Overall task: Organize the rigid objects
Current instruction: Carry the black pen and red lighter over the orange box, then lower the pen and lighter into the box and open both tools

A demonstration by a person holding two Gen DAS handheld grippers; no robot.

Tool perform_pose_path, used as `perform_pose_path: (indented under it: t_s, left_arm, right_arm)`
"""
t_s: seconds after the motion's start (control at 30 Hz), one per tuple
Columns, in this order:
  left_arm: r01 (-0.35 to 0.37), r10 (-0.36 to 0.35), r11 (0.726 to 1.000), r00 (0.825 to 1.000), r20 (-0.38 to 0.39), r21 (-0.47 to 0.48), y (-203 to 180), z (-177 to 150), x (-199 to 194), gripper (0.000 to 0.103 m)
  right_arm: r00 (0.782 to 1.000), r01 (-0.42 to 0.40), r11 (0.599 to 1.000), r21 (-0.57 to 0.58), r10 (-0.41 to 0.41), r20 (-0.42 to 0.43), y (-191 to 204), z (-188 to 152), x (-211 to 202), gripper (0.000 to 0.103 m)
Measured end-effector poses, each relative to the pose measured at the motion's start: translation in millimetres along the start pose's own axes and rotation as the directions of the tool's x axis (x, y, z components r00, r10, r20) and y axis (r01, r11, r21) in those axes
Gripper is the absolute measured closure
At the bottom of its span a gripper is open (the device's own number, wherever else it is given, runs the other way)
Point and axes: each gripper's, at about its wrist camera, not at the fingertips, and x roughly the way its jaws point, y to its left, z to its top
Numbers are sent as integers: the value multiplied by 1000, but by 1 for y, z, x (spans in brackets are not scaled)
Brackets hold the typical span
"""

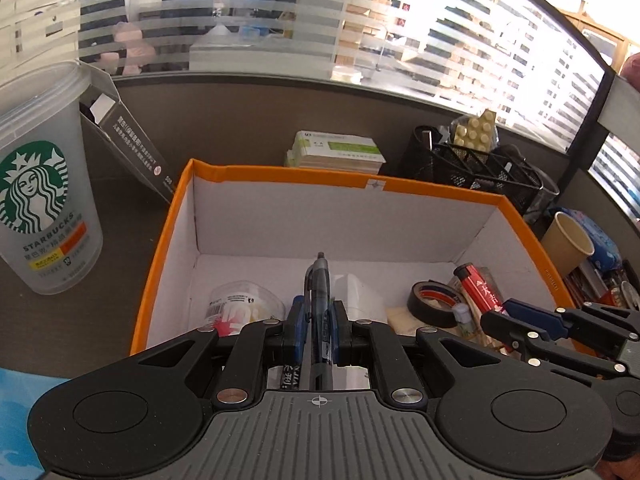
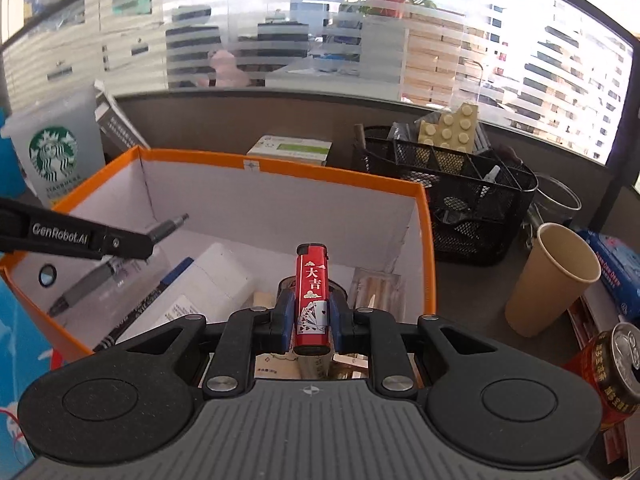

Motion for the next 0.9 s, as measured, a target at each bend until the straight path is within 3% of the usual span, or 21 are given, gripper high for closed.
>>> perform_pose_path:
  t_s: [0.17,0.67,0.9]
  left_arm:
    - [-1,1,1000,1000,-18,4,-1,-1,5,92]
    - [-43,43,999,998,-36,18,-2,-5,20,92]
    - [-69,69,997,997,-17,24,-1,-5,14,86]
  right_arm:
    - [998,49,997,-60,-51,-25,10,1,7,86]
    - [998,45,997,-58,-48,-48,9,-1,10,84]
    - [999,36,998,-54,-38,-35,11,1,6,72]
